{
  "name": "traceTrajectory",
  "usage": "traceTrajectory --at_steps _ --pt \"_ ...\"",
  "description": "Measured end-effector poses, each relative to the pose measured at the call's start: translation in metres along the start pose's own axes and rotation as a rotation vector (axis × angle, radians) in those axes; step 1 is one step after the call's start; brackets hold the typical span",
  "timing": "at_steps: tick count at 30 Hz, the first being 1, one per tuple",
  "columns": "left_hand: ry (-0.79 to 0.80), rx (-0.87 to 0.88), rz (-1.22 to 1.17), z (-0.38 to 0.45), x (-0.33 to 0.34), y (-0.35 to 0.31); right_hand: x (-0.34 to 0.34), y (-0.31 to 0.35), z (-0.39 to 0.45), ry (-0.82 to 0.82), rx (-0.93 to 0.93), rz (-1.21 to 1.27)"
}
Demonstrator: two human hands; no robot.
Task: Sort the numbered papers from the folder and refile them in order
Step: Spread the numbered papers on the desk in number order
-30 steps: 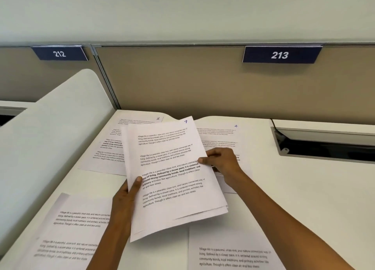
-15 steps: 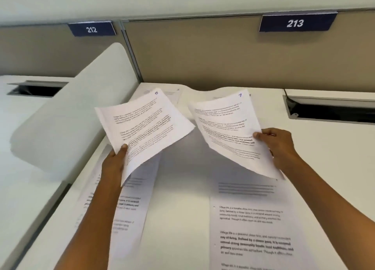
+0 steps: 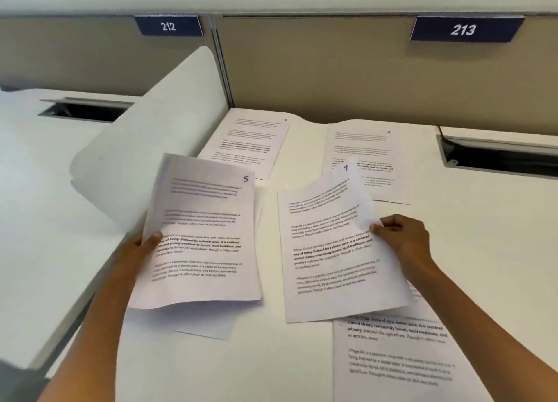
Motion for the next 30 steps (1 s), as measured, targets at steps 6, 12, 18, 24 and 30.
traceTrajectory --at_steps 6,12,18,24,30 --pt "0.048 -0.139 -0.175 -0.002 -0.006 0.046 0.028 -0.003 -0.023 -0.002 -0.012 -0.066" --pt "0.029 -0.152 -0.219 0.005 0.006 0.059 0.043 0.005 -0.039 -0.041 -0.091 -0.140" --pt "0.000 -0.105 -0.204 0.008 0.013 0.057 0.038 0.010 -0.045 -0.094 -0.134 -0.165" --pt "-0.128 -0.035 -0.018 0.008 0.006 0.054 0.019 0.025 -0.040 -0.085 -0.173 -0.214" --pt "-0.274 -0.016 0.333 0.011 0.006 0.053 0.030 0.038 -0.037 0.014 -0.221 -0.290"
Point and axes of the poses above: each hand's wrist, its own z-axis towards the middle knuckle, its own x-axis out of the palm, y = z × x, the point moved 10 cm from there along z, towards the middle knuckle
